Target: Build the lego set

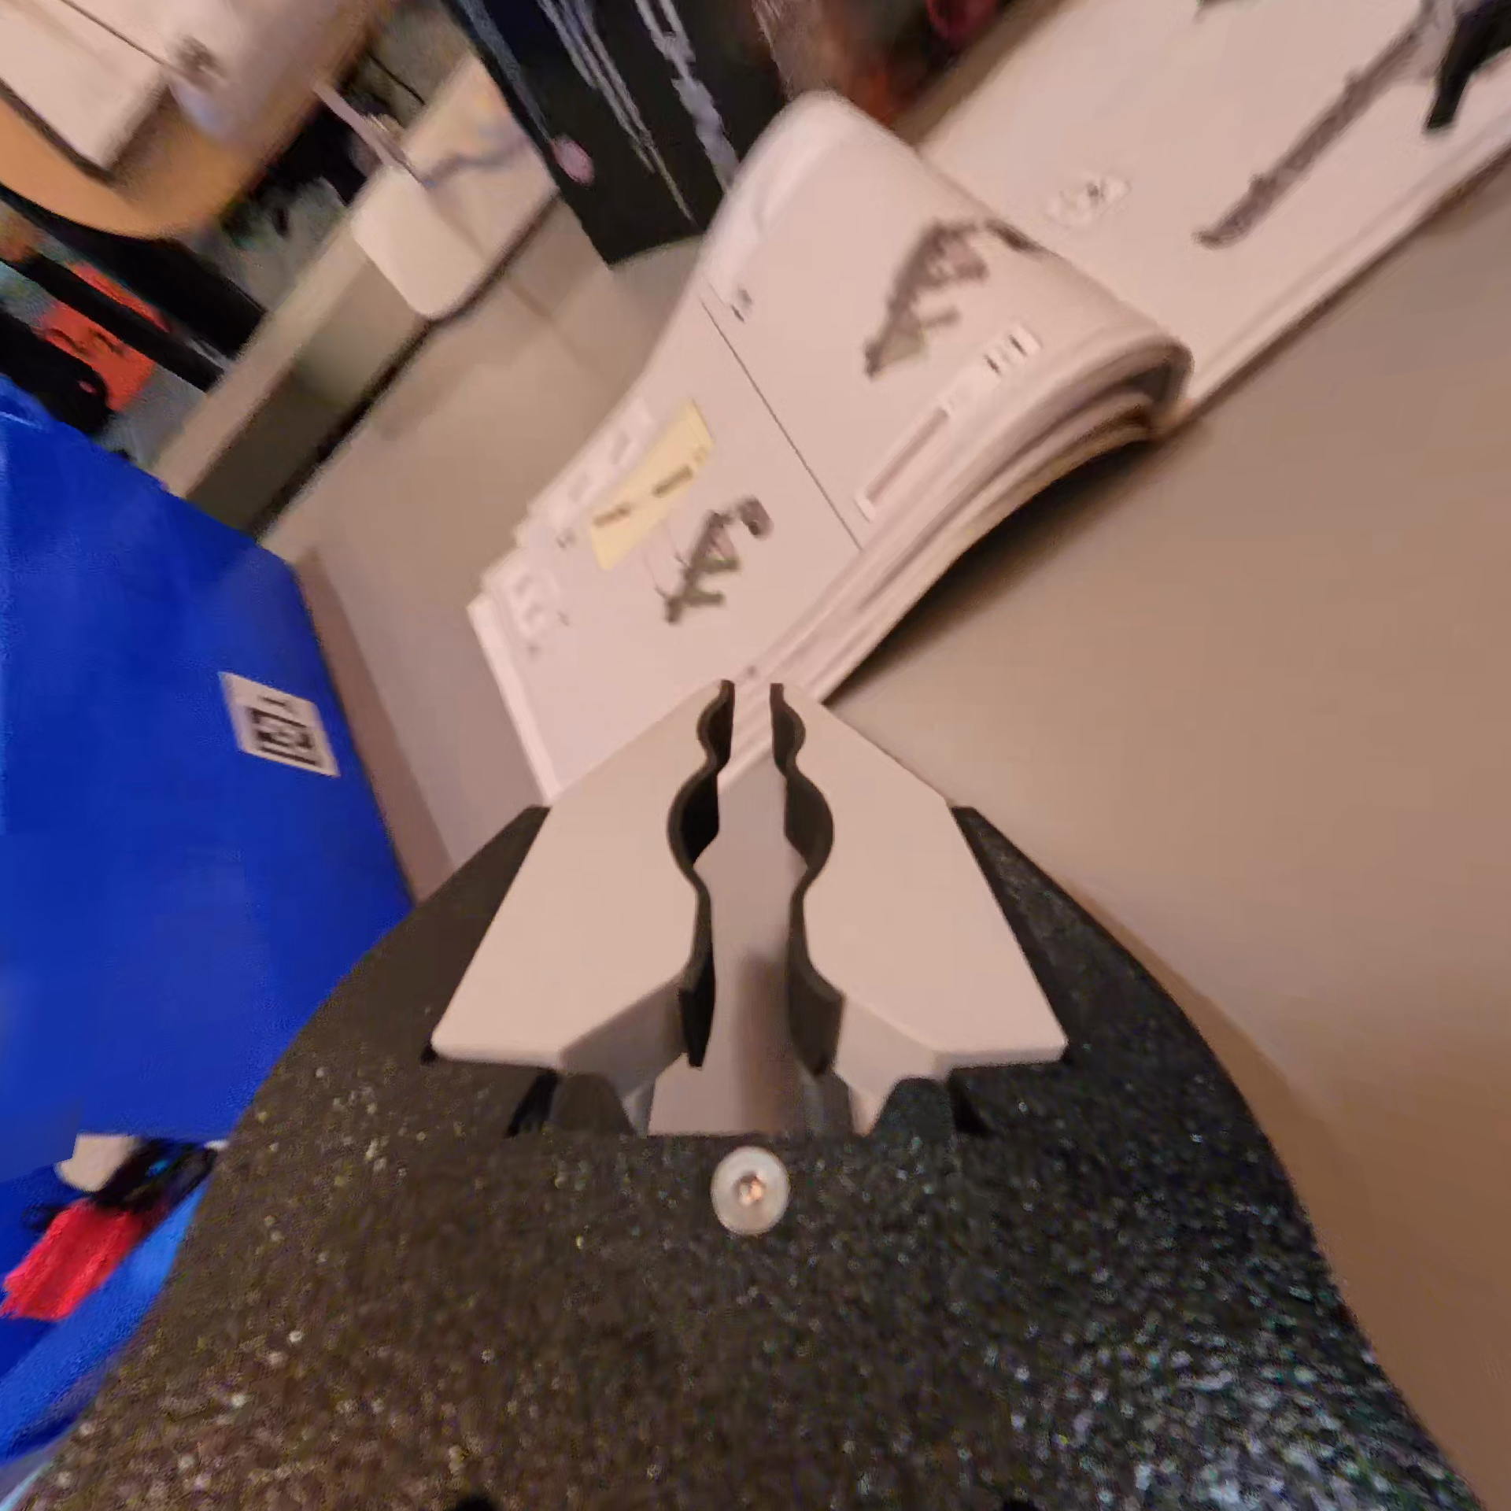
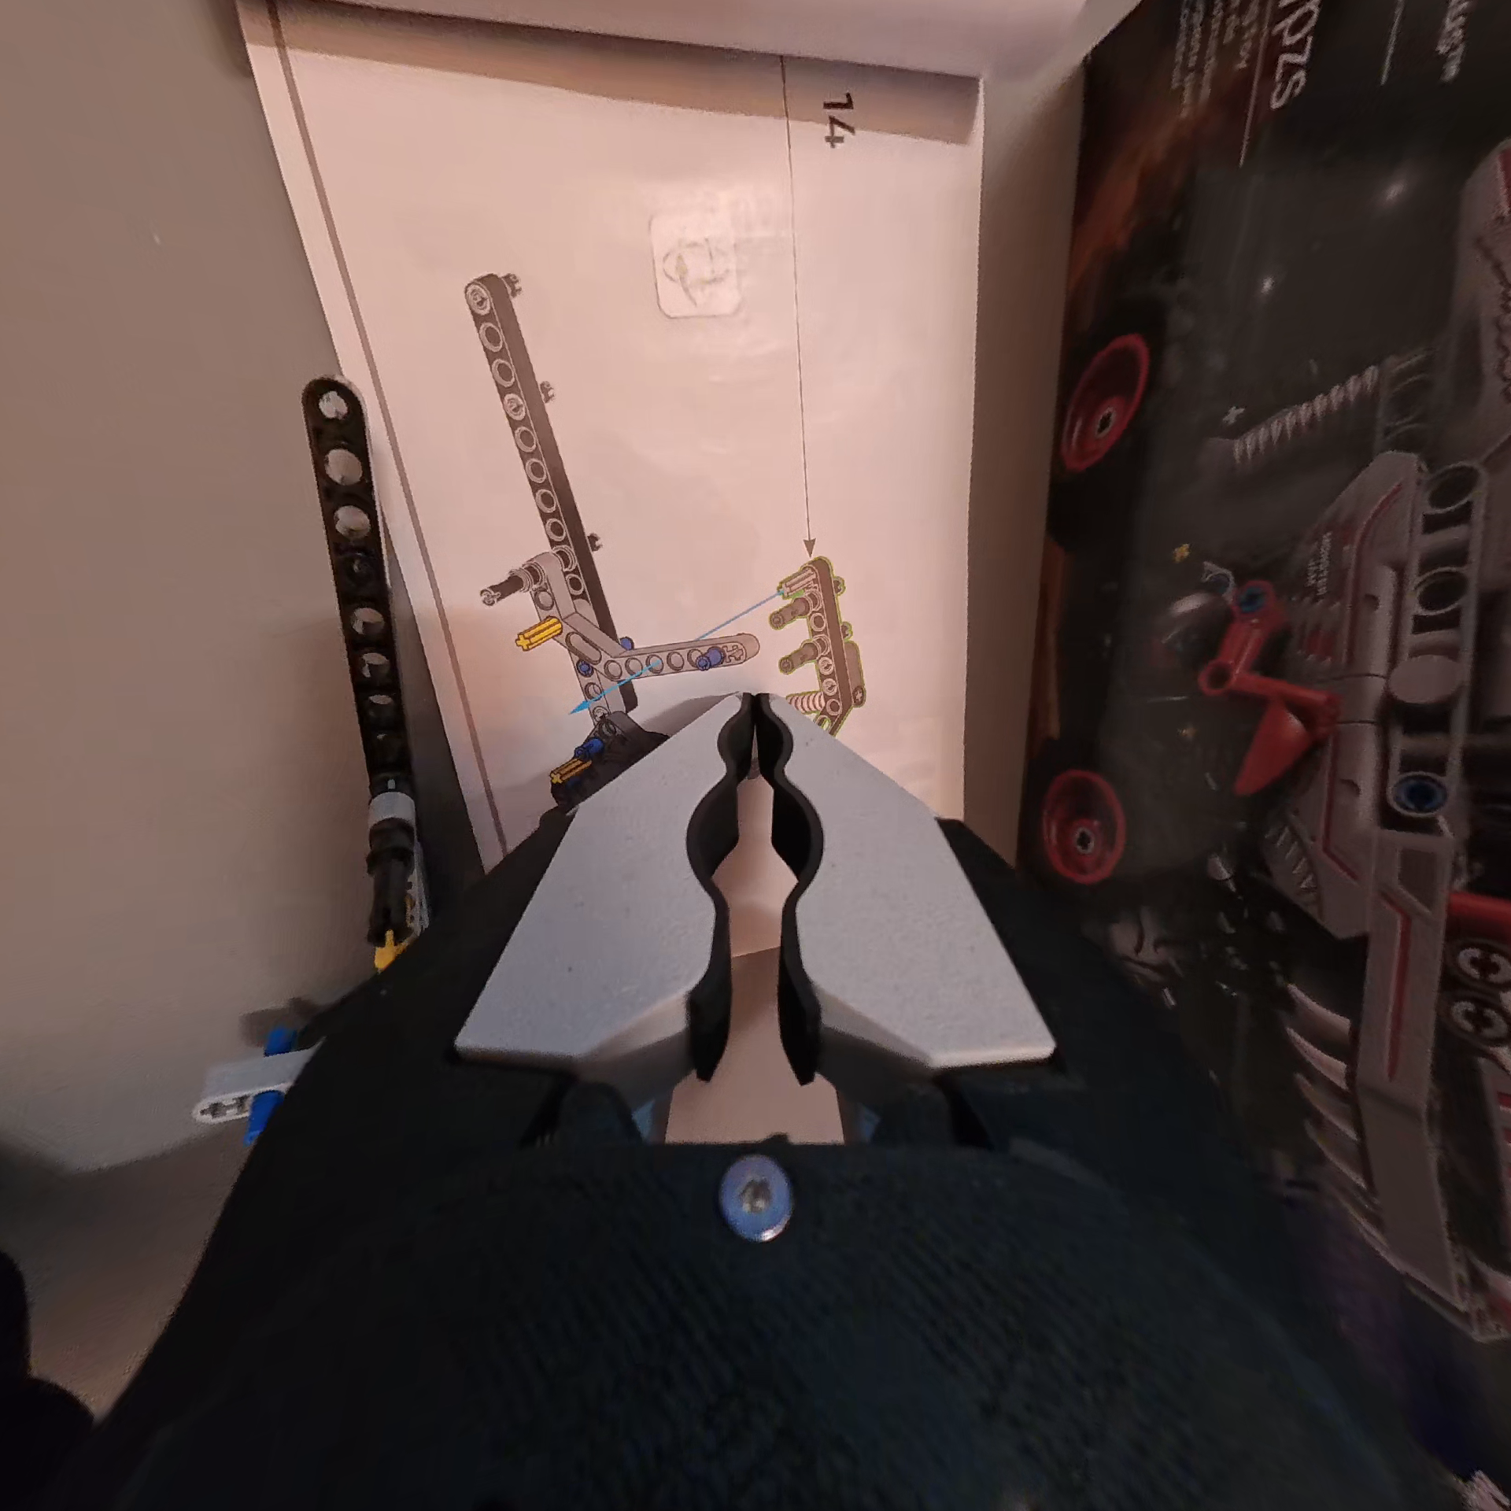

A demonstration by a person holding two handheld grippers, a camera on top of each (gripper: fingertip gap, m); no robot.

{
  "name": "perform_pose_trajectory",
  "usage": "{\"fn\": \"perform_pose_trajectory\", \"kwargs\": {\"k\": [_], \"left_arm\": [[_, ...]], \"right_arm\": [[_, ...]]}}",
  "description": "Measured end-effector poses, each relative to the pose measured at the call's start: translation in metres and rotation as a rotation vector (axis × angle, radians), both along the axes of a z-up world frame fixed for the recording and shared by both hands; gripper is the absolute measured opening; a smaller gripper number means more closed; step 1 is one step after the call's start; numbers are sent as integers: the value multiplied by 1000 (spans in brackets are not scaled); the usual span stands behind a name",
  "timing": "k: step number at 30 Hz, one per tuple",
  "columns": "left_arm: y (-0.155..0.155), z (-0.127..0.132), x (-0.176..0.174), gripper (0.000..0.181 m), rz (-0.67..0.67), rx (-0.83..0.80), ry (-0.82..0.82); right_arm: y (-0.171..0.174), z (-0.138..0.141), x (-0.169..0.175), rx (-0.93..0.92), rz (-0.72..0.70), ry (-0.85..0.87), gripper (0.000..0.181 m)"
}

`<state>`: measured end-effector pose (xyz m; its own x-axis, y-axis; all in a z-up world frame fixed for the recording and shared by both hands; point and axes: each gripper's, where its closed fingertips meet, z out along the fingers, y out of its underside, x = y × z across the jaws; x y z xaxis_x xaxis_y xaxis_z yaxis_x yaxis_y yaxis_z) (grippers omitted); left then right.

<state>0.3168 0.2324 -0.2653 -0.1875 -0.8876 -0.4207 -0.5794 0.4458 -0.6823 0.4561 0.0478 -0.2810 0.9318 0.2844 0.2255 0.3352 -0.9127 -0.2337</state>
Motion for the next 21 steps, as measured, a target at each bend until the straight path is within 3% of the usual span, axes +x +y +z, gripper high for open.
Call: {"fn": "perform_pose_trajectory", "kwargs": {"k": [1, 4, 9, 15, 21], "left_arm": [[5, 12, 4, 7, 2, 1, -42], [7, 39, 19, 7, -55, -50, -127], [28, -15, 23, 0, -73, -28, 131], [47, -17, 9, 0, 12, 17, 145], [52, -17, 6, 0, 47, -96, 117]], "right_arm": [[0, 0, 0, 2, 13, -8, 0], [0, 0, 0, 8, 17, -7, 0], [0, 0, 0, 17, 24, -6, 0], [0, 0, 0, 29, -9, 23, 0], [0, 0, 0, 28, 1, 7, 1]]}}
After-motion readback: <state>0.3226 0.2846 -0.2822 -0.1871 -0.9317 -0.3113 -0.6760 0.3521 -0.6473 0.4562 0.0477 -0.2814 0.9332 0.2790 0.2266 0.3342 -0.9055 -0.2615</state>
